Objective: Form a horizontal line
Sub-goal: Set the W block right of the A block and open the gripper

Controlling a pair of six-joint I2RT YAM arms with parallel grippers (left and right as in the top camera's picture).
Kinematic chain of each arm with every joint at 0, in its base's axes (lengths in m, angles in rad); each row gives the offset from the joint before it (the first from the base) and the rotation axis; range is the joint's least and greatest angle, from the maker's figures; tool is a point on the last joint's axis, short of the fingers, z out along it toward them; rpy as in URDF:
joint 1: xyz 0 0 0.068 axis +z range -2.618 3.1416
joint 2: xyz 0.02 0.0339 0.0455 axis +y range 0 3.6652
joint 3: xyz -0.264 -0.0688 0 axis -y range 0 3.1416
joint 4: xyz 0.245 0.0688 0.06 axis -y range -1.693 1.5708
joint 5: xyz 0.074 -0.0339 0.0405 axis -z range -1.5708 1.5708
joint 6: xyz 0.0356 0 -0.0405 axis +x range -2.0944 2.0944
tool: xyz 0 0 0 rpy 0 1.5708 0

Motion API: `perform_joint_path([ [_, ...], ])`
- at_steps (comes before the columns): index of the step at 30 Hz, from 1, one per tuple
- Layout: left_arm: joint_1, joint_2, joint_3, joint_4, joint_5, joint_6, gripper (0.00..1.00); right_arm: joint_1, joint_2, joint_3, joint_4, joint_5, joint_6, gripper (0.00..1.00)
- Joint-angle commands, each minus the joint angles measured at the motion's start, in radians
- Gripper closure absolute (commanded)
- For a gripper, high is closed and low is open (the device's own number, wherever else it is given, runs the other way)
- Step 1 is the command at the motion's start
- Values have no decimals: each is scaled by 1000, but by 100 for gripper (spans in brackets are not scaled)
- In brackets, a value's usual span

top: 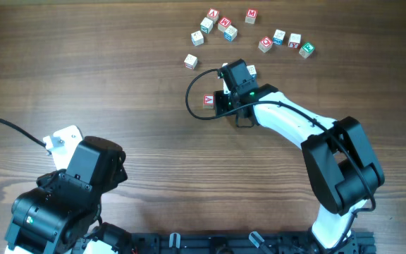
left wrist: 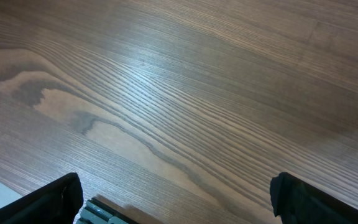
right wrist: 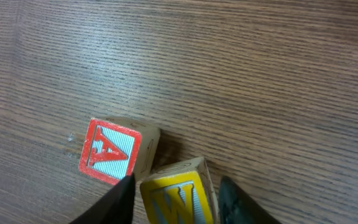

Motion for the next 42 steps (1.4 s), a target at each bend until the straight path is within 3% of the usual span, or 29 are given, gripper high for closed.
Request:
perform_joint_path([
  [1,2,-3,-2,0,-2,-17,0,0,15,-1,2,-3,-13,55],
  [6,2,-3,-2,0,-2,-17,0,0,15,0,-5,78,51,50],
  [11,2,-3,-2,0,-2,-17,0,0,13,13,-60,66,5,51],
  [14,2,-3,-2,0,-2,-17,0,0,13,13,-89,67,-13,64],
  [18,2,-3,-2,0,-2,-17,0,0,13,13,-57,66,31,68],
  [24,2,-3,-2,0,-2,-17,0,0,13,13,-32,66,62,68],
  [30,2,-3,-2,0,-2,-17,0,0,13,13,6,66,60,61],
  [42,2,-3,-2,0,-2,-17,0,0,13,13,18,47,70,64],
])
